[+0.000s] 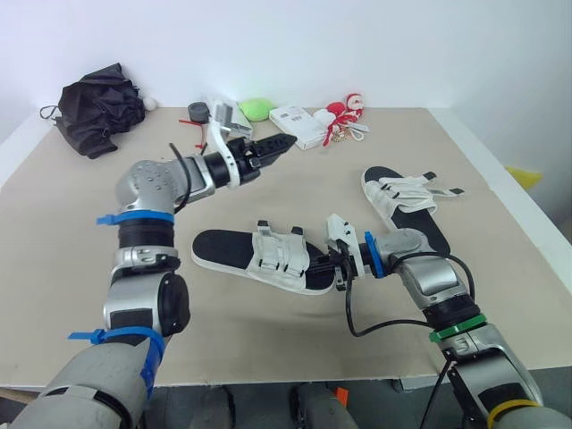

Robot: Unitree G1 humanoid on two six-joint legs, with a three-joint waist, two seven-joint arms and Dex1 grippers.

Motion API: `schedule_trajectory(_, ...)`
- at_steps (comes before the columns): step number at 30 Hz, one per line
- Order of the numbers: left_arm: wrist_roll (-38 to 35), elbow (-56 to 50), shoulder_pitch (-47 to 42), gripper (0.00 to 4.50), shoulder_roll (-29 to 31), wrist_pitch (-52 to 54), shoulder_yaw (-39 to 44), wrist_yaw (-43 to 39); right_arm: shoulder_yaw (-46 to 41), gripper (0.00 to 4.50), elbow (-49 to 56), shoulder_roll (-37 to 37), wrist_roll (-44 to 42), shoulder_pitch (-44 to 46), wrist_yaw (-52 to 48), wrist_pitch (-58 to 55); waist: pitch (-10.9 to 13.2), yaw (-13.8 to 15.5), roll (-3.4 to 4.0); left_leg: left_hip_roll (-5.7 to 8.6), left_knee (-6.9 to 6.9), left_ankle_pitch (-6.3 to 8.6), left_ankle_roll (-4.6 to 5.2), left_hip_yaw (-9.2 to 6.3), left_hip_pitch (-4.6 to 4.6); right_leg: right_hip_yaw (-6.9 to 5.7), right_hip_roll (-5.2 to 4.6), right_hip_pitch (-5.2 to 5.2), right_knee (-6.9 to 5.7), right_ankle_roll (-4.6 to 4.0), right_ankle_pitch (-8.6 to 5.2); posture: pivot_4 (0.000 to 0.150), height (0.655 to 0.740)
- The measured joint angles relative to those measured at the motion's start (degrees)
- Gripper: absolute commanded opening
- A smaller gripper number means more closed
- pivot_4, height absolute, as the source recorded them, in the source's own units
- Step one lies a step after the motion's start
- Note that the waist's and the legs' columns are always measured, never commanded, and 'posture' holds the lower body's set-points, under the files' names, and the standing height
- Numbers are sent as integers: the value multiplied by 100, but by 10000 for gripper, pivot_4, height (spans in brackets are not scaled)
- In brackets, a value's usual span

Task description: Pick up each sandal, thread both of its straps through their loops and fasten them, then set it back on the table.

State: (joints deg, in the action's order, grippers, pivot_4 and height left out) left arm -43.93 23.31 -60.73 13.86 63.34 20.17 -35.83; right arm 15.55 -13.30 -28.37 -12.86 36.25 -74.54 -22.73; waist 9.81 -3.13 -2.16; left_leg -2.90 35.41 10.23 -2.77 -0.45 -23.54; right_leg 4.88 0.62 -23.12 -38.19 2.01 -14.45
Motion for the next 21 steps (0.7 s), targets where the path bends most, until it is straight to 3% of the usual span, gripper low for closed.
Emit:
schedule_trajectory(2, 22, -1161, 951, 31936, 575, -408, -505, -867, -69, 0, 44, -5, -70, -9, 99, -113, 8, -37, 15, -3, -7, -6, -20, 8, 2, 8, -1, -6, -1, -2, 1, 1500, 7400)
schedule_trajectory(9, 667, -2913, 3151, 31936, 1790, -2080, -1692, -2699, -463, 0, 849, -259, -145, -72, 726, -623, 25, 37, 24, -4, 5, -8, -23, 4, -67, 0, -5, -59, 1, -4, 1, 1500, 7400)
schedule_trajectory(14, 1304, -3123, 3712, 31936, 1983, -3208, -2170, -3073, -505, 0, 1576, -335, -203, -70, 1209, -1119, 27, 62, 26, -4, 9, -8, -21, 4, -90, -1, -4, -78, 1, -5, 1, 1500, 7400)
schedule_trajectory(21, 1594, -3113, 3814, 31936, 1897, -3736, -2388, -3091, -776, 0, 2153, -620, -456, -75, 1317, -1472, 28, 62, 27, -5, 17, -3, -11, 5, -100, -1, -4, -85, 1, -4, 1, 1500, 7400)
